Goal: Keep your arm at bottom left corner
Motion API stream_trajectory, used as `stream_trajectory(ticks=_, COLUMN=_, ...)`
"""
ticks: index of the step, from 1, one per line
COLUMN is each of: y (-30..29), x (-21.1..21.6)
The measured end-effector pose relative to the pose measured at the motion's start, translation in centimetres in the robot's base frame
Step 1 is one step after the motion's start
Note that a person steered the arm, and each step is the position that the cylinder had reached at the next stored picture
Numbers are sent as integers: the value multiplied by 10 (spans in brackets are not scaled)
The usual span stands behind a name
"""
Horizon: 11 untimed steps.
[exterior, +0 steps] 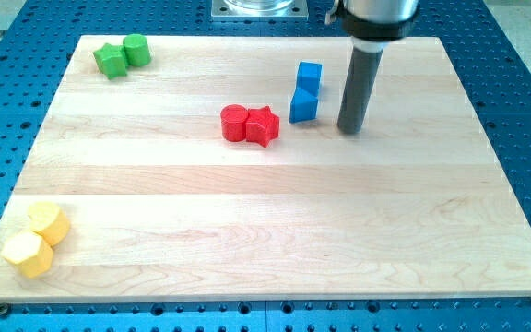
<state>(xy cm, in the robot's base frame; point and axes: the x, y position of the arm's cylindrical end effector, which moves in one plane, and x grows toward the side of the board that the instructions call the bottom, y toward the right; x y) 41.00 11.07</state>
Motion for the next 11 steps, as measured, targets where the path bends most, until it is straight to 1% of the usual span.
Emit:
stream_trajectory(ticks=1, y=-51, x=-6)
stream_trajectory(ticks=2, y=-56, x=-64)
stream_trajectory(ticks=3, y=-56, x=-86)
stream_trajectory(ticks=4, y=-58, x=9)
stream_trajectory(ticks=5, y=-139, x=124)
stream_trajectory(ticks=6, y=-254, x=195)
stream_trajectory(ticks=7, y=-313, x=207)
stream_trajectory(ticks=8, y=-364, x=182)
stream_trajectory(ticks=9, y=-379, x=197)
stream_trajectory(ticks=10, y=-413, x=205)
stream_trajectory(ticks=11, y=-415, x=201)
